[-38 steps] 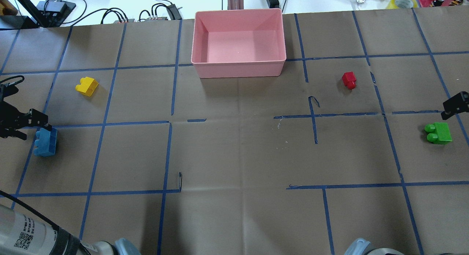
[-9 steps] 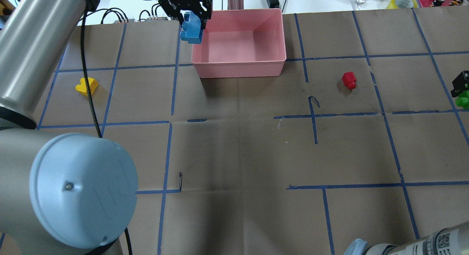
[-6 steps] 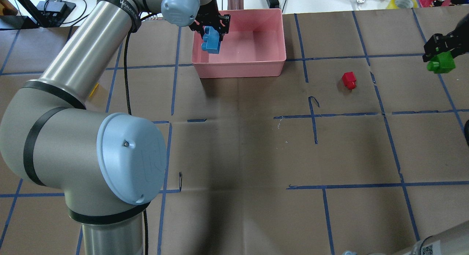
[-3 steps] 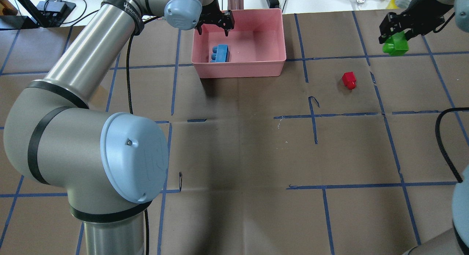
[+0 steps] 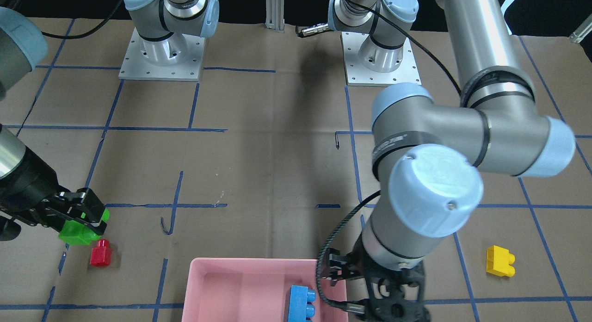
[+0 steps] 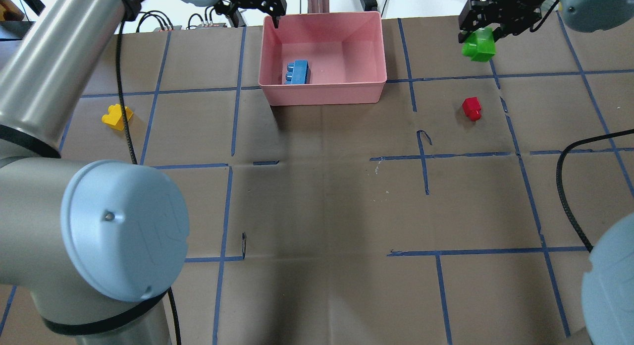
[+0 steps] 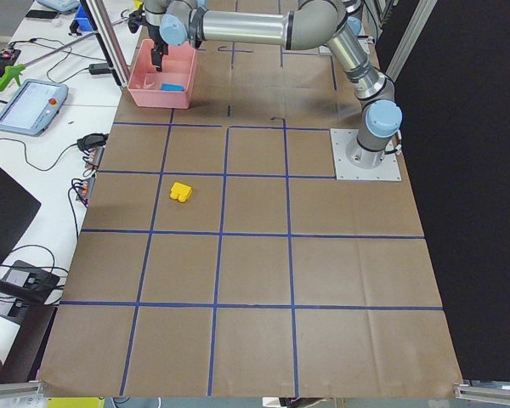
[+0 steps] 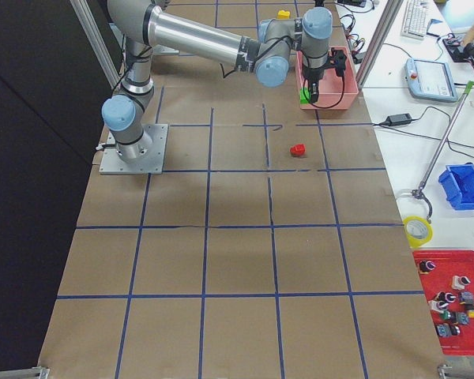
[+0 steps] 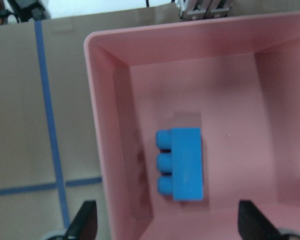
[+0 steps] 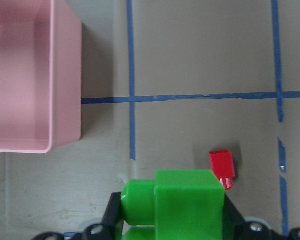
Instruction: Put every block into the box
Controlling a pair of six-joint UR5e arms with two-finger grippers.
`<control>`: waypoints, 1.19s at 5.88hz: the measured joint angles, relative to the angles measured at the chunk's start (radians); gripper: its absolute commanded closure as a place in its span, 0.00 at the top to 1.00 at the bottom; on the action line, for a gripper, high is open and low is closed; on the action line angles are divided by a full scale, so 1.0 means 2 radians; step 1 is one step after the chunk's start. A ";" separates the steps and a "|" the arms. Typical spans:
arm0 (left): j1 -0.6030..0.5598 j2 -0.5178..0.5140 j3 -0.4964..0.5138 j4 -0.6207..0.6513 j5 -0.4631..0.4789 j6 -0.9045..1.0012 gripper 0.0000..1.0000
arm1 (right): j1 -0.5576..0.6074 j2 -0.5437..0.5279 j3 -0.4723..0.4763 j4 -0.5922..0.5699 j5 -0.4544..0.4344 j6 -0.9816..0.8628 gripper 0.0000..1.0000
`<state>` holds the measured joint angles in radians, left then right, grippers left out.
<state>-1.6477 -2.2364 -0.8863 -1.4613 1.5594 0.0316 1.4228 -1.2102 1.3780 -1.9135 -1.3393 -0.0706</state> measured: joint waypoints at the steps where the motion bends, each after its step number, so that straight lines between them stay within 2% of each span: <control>1: 0.037 0.033 -0.003 -0.044 0.000 0.039 0.99 | 0.040 0.025 -0.029 -0.004 0.005 0.061 0.09; 2: 0.082 0.054 -0.007 -0.074 0.000 0.073 0.99 | 0.077 0.066 -0.074 -0.010 0.010 0.113 0.09; 4: 0.164 0.078 -0.038 -0.090 -0.002 0.122 0.99 | 0.143 0.179 -0.206 -0.014 0.012 0.176 0.10; 5: 0.204 0.081 -0.055 -0.090 -0.010 0.167 0.98 | 0.170 0.218 -0.239 -0.013 0.008 0.189 0.16; 7: 0.266 0.069 -0.070 -0.082 -0.025 0.257 0.97 | 0.191 0.255 -0.252 -0.011 0.004 0.190 0.44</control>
<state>-1.1149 -2.0982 -1.0266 -1.6251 1.5104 0.5458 1.8043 -0.7009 0.8747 -1.9350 -1.3303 0.3090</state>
